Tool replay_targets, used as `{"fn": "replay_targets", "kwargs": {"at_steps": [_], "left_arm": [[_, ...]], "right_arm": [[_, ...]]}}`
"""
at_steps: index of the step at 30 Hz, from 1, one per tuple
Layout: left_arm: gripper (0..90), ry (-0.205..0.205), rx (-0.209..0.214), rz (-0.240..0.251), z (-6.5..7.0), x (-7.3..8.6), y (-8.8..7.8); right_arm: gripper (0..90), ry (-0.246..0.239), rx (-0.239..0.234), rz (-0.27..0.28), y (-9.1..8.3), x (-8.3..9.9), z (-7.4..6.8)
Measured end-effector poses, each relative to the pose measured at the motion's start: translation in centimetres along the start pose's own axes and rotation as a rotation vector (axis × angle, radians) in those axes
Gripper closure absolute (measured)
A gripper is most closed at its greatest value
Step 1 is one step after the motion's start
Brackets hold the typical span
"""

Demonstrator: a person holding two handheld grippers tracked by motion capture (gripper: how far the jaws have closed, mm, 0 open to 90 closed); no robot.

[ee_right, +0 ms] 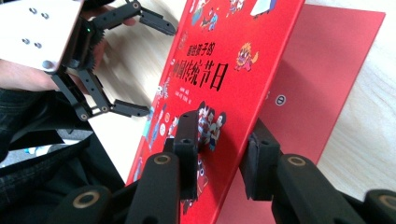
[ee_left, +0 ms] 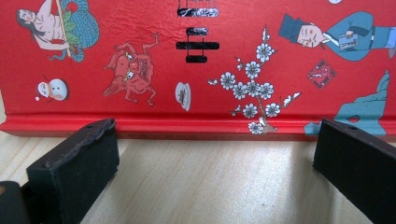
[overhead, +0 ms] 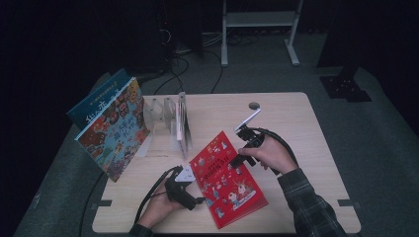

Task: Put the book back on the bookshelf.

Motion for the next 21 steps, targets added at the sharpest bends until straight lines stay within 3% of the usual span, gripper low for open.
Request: {"fn": "replay_targets", "kwargs": {"at_steps": [7, 15, 21], "left_arm": [[0.0, 0.0, 0.001, -0.005, 0.0, 0.0, 0.0], [0.0, 0.007, -0.001, -0.004, -0.1, 0.0, 0.0], [0.0, 0.001, -0.001, 0.0, 0.0, 0.0, 0.0]], "right_arm": [[73.1, 0.008, -0.027, 0.016, 0.1, -0.7, -0.6], [79.4, -0.016, -0.065, 0.013, -0.5, -1.8, -2.7], [79.8, -0.029, -0.023, -0.025, -0.5, -2.3, -3.7]]}}
Point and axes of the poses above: each handheld gripper's, and its own axes: y roughly forward along the jaws, x roughly out of its underside, z roughly to its right, the point moved 9 cm from there along y, roughly forward along the jaws, and after that the axes turned 5 degrees about -y, right-handed, at the moved point
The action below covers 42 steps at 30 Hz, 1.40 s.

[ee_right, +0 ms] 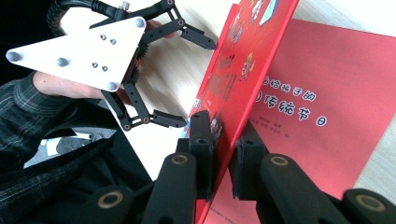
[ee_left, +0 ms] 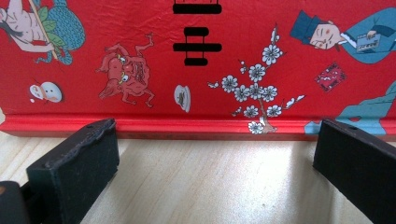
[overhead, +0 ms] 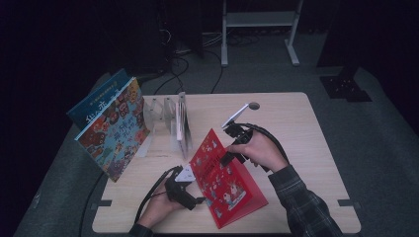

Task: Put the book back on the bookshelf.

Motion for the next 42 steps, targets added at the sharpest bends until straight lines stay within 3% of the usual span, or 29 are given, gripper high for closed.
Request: {"fn": "replay_targets", "kwargs": {"at_steps": [7, 10, 15, 22, 26, 30, 35, 37, 42], "left_arm": [[0.0, -0.001, 0.0, 0.0, 0.0, 0.0, 0.0], [0.0, -0.004, -0.003, 0.0, 0.0, 0.0, 0.0], [0.0, -0.029, -0.031, 0.012, -0.4, 0.0, -0.3], [0.0, -0.105, -0.04, 0.094, -1.7, -0.8, -1.6], [0.0, -0.15, -0.003, 0.157, -2.0, -1.8, -1.7], [0.0, -0.166, 0.009, 0.175, -2.4, -2.4, -1.6], [0.0, -0.183, 0.083, 0.22, -1.9, -3.8, -1.7], [0.0, -0.18, 0.083, 0.227, -1.9, -4.2, -1.6], [0.0, -0.224, 0.147, 0.272, -1.5, -5.0, -1.8]], "right_arm": [[81.5, 0.015, -0.003, -0.009, 0.0, 0.0, -0.1], [83.2, 0.026, -0.007, 0.013, -0.1, -0.1, 0.0], [87.3, 0.016, 0.007, 0.052, -0.8, -0.2, 0.2], [87.7, -0.026, 0.033, 0.106, -2.8, 0.1, -0.4], [87.7, -0.045, 0.027, 0.126, -4.1, 0.2, -0.9], [87.7, -0.056, 0.019, 0.15, -5.2, 0.4, -1.2], [87.7, -0.079, 0.005, 0.156, -6.1, 0.7, -1.8], [87.7, -0.085, 0.007, 0.162, -6.4, 0.8, -2.1], [87.7, -0.103, 0.012, 0.179, -7.2, 0.9, -2.6]]}}
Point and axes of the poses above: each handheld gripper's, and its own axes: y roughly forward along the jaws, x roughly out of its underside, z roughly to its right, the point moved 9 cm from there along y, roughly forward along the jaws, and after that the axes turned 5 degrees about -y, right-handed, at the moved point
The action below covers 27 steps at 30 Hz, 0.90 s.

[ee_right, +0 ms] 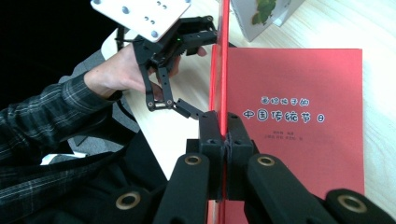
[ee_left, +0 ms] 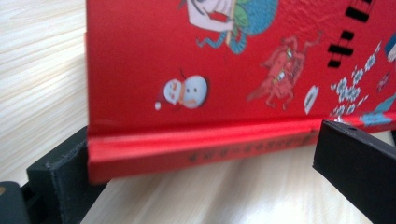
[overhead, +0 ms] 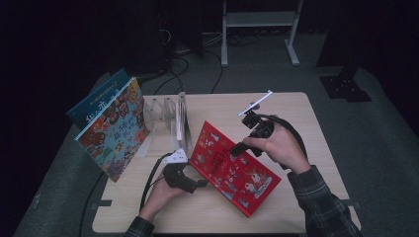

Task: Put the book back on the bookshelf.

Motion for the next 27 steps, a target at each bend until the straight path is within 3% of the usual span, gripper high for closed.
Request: {"fn": "replay_targets", "kwargs": {"at_steps": [4, 8, 11, 15, 27], "left_arm": [[0.0, -0.006, 0.022, 0.004, 0.3, -0.6, 0.0], [0.0, -0.049, 0.088, 0.072, 0.7, -1.8, -0.7], [1.1, -0.036, 0.106, 0.077, 1.1, -2.3, -1.1], [3.7, -0.014, 0.085, 0.096, 1.2, -2.9, -1.6], [21.1, 0.02, 0.098, 0.234, 1.7, -5.7, -4.4]], "right_arm": [[87.7, -0.019, 0.001, 0.017, -0.6, -0.2, -0.4], [87.7, -0.031, -0.002, 0.036, -1.2, -0.2, -0.8], [87.7, -0.048, -0.017, 0.062, -1.6, 0.0, -1.1], [87.6, -0.083, -0.042, 0.111, -1.7, 0.6, -1.1], [87.6, -0.148, -0.125, 0.311, -1.7, 2.9, -0.4]]}}
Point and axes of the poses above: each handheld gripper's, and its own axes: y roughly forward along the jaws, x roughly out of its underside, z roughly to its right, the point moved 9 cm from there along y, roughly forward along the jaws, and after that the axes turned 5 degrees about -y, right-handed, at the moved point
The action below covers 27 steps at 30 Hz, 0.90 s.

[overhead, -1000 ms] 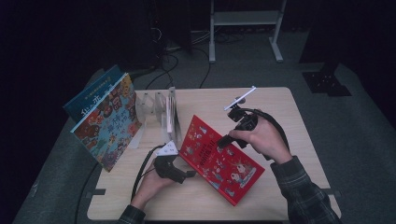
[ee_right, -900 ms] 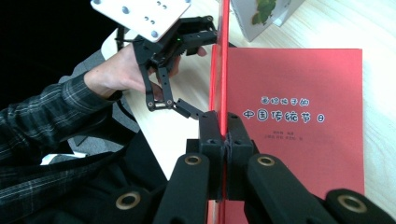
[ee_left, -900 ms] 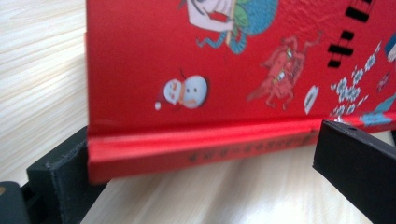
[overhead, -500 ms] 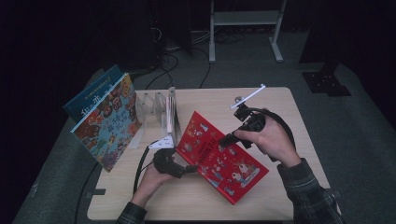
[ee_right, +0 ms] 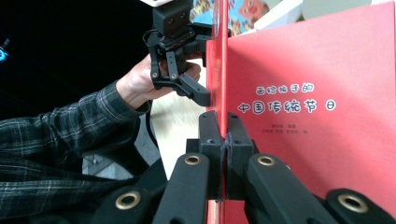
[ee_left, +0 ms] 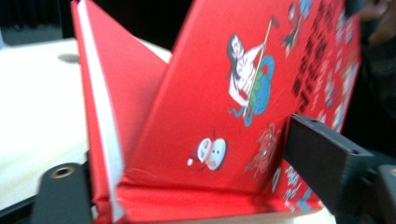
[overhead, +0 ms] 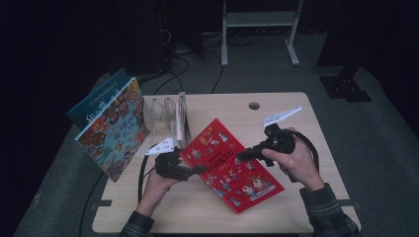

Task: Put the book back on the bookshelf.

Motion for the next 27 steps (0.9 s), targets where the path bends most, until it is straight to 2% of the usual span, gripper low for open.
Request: {"fn": "replay_targets", "kwargs": {"at_steps": [3, 7, 10, 13, 19, 21, 23, 27], "left_arm": [[26.7, 0.007, 0.01, 0.032, 0.2, -0.9, -0.6], [38.6, -0.002, 0.056, 0.09, 0.6, -2.4, -1.4], [46.0, 0.006, 0.092, 0.11, 1.0, -3.4, -2.0], [53.6, -0.001, 0.131, 0.121, 1.2, -4.2, -2.4], [65.2, 0.01, 0.181, 0.11, 1.7, -5.3, -2.6], [69.8, 0.028, 0.201, 0.099, 2.1, -5.7, -2.7], [71.9, 0.046, 0.211, 0.085, 2.4, -6.2, -2.7], [76.1, 0.053, 0.246, 0.074, 3.0, -7.0, -2.9]], "right_arm": [[87.6, -0.024, -0.012, 0.06, -0.2, 0.3, 0.1], [87.6, -0.054, -0.032, 0.134, -0.2, 0.7, 0.4], [87.5, -0.072, -0.064, 0.194, -0.2, 1.1, 0.7], [87.3, -0.09, -0.093, 0.224, 0.1, 1.6, 1.1], [85.0, -0.119, -0.12, 0.22, 1.0, 2.9, 1.8], [83.3, -0.124, -0.118, 0.21, 1.5, 3.3, 2.2], [82.4, -0.127, -0.118, 0.203, 1.8, 3.6, 2.4], [80.7, -0.146, -0.124, 0.206, 2.2, 4.0, 2.5]]}}
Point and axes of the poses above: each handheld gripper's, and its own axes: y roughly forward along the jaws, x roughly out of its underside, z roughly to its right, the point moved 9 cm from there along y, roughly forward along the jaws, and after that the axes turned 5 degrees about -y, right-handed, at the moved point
